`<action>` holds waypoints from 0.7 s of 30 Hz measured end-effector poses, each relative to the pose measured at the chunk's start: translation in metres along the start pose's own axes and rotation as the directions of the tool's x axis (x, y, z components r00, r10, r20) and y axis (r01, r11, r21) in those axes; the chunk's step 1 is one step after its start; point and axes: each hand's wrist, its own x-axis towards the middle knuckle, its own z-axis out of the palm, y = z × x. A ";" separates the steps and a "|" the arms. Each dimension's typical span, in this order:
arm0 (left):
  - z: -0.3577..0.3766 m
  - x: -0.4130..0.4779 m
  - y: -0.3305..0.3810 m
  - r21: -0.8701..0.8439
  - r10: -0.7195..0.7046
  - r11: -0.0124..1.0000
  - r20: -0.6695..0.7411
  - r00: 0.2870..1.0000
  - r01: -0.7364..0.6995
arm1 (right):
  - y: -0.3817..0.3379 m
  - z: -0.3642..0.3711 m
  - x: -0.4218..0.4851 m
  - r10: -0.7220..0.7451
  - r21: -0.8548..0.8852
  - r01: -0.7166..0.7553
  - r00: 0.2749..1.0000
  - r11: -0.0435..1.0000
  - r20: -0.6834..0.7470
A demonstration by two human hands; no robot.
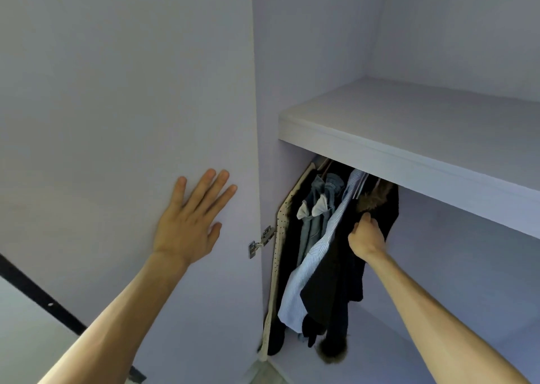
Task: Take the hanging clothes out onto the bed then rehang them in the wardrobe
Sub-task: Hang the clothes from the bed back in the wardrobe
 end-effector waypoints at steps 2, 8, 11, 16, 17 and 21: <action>-0.002 -0.001 0.001 0.014 -0.008 1.000 0.035 0.999 0.008 | -0.008 0.005 0.005 -0.001 0.019 0.001 1.000 1.000 0.018; -0.017 -0.009 -0.002 -0.089 -0.004 0.996 0.153 0.988 0.017 | -0.009 0.001 -0.016 0.052 0.153 -0.055 0.998 0.987 0.021; -0.021 -0.044 0.002 -0.211 -0.005 0.976 0.230 0.973 0.055 | -0.002 -0.004 -0.057 -0.019 0.200 0.007 0.998 0.980 0.060; -0.046 -0.159 0.021 -0.505 -0.204 0.727 0.488 0.849 0.465 | -0.016 0.008 -0.176 -0.264 0.323 0.202 0.952 0.924 0.158; -0.055 -0.191 0.024 -0.514 -0.255 0.669 0.520 0.815 0.537 | -0.022 0.015 -0.207 -0.322 0.346 0.244 0.928 0.906 0.188; -0.094 -0.339 0.030 -0.437 -0.383 0.478 0.676 0.629 0.762 | -0.050 0.062 -0.319 -0.556 0.336 0.456 0.767 0.824 0.321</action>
